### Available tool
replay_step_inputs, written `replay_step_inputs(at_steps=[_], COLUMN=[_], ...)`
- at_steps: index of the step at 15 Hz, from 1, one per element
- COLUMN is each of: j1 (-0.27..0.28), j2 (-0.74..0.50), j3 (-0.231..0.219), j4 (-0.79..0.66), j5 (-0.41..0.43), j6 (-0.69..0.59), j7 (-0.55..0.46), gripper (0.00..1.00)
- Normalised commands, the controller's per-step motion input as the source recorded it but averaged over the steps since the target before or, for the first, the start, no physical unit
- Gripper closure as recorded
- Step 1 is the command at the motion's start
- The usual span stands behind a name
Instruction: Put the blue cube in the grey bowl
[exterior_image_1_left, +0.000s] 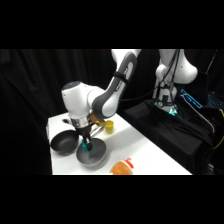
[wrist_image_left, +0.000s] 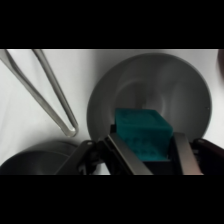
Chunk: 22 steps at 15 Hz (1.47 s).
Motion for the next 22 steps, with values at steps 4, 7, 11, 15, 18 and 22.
replay_step_inputs(at_steps=[4,7,11,15,18,22], j1=[-0.112,-0.081,-0.062,-0.012,0.003,0.047], j2=[0.09,-0.13,-0.29,-0.33,-0.34,-0.23], j3=[0.098,0.083,0.079,0.038,0.028,-0.020], j4=[0.23,0.14,0.08,0.05,0.05,0.12], j5=[0.173,0.143,0.135,0.108,0.126,0.054], j6=[-0.10,-0.31,-0.44,-0.44,-0.45,-0.42], j7=[-0.22,-0.21,-0.22,-0.16,-0.15,-0.03], gripper=[0.00,0.00,0.00,0.00,0.00,0.00])
